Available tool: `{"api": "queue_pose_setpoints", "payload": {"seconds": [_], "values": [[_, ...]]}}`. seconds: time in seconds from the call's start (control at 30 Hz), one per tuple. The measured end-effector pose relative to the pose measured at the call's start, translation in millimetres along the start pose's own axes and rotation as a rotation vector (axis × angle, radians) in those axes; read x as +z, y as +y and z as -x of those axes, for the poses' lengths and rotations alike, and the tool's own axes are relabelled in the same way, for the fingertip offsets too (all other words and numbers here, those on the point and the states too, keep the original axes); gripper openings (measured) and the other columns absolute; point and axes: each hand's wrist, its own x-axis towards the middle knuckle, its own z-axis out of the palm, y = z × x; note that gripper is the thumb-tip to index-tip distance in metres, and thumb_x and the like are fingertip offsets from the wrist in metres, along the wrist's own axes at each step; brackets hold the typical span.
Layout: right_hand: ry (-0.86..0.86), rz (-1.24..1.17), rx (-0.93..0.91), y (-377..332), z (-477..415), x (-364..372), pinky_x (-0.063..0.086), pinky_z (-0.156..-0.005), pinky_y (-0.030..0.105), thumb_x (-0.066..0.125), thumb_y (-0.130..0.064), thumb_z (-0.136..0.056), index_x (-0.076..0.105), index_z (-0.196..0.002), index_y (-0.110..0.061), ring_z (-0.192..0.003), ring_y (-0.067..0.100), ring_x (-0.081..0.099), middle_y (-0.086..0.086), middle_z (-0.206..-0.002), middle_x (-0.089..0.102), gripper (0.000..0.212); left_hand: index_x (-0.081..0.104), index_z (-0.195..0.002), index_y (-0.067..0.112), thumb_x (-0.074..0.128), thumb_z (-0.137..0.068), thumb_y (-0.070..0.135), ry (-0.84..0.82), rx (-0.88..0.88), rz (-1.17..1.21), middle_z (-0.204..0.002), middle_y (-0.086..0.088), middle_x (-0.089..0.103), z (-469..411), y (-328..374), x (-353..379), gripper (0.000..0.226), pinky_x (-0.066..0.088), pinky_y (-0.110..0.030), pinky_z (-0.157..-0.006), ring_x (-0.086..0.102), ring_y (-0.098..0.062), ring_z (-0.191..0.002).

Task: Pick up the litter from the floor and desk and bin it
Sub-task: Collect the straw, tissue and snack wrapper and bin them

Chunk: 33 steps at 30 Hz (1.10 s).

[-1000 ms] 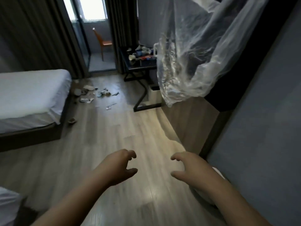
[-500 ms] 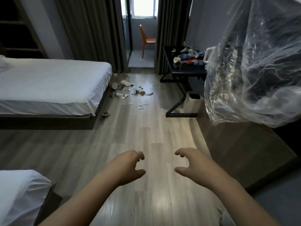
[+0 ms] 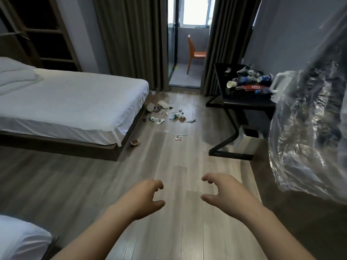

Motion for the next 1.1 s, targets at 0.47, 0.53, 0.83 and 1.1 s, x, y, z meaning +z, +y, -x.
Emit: {"api": "queue_pose_setpoints", "payload": {"seconds": [0.47, 0.53, 0.83, 1.1], "values": [[-0.037, -0.007, 0.024, -67.6, -277.5, -12.5, 0.040, -0.087, 0.020, 0.063, -0.044, -0.084, 0.049, -0.132, -0.034, -0.118, 0.006, 0.050, -0.011, -0.128, 0.055, 0.051, 0.048, -0.130, 0.026, 0.058, -0.088, 0.045, -0.016, -0.040, 0.013, -0.127, 0.006, 0.054, -210.7, -146.6, -107.0, 0.047, 0.040, -0.022, -0.090, 0.052, -0.012, -0.114], [-0.053, -0.013, 0.028, -75.5, -309.6, -14.5, 0.038, -0.083, 0.018, 0.063, -0.044, -0.084, 0.049, -0.132, -0.034, -0.117, 0.006, 0.050, -0.011, -0.127, 0.055, 0.051, 0.048, -0.130, 0.026, 0.058, -0.088, 0.045, -0.023, -0.041, 0.013, -0.127, 0.006, 0.054, -236.7, -161.6, -119.3, 0.047, 0.040, -0.022, -0.090, 0.052, -0.012, -0.114], [-0.094, -0.001, 0.032, -70.1, -461.9, -32.1, 0.041, -0.083, 0.021, 0.064, -0.043, -0.084, 0.049, -0.134, -0.032, -0.115, 0.009, 0.053, -0.009, -0.128, 0.056, 0.054, 0.049, -0.131, 0.024, 0.059, -0.087, 0.043, -0.017, -0.059, 0.016, -0.129, 0.005, 0.054, -366.2, -204.1, -161.3, 0.049, 0.039, -0.022, -0.093, 0.052, -0.012, -0.117], [-0.140, -0.004, -0.037, -45.3, -608.0, -72.2, 0.043, -0.082, 0.023, 0.062, -0.042, -0.085, 0.048, -0.135, -0.032, -0.111, 0.010, 0.056, -0.008, -0.131, 0.055, 0.053, 0.049, -0.131, 0.025, 0.057, -0.088, 0.045, 0.000, -0.107, 0.021, -0.130, 0.007, 0.054, -493.1, -206.8, -213.8, 0.048, 0.042, -0.023, -0.097, 0.051, -0.009, -0.119]]}}
